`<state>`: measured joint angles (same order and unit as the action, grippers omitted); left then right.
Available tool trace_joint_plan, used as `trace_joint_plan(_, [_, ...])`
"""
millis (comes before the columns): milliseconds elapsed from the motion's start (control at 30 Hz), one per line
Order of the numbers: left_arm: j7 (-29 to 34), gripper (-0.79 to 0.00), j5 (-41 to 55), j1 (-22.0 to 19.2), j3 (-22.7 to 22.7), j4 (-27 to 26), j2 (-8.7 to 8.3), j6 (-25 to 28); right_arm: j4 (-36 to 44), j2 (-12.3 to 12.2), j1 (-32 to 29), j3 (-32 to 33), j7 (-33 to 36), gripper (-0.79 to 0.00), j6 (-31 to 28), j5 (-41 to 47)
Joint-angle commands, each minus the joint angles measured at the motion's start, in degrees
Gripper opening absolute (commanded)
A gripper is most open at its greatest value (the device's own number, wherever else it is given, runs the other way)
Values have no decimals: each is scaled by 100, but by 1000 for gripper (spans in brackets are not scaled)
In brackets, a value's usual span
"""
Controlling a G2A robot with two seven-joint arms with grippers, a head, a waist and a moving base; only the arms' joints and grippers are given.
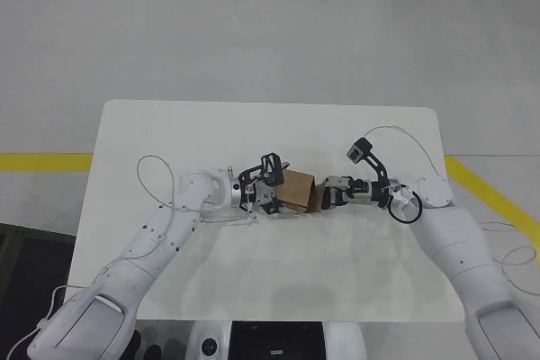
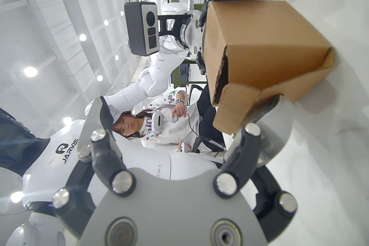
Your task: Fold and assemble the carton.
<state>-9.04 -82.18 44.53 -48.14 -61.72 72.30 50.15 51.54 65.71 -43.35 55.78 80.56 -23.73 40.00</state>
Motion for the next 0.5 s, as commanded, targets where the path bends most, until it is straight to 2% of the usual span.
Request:
trace_joint_plan(0, [12, 0, -14, 23, 7, -4, -1, -10, 50, 8, 3, -13, -28, 0, -28, -18])
trace_joint_plan(367, [32, 0, -36, 43, 19, -16, 5, -21, 10, 20, 3, -75, -191, 0, -191, -339])
trace_joint_plan(467, [43, 0, -40, 40, 15, -16, 5, -26, -42, 21, 21, -83, -199, -46, -199, -409])
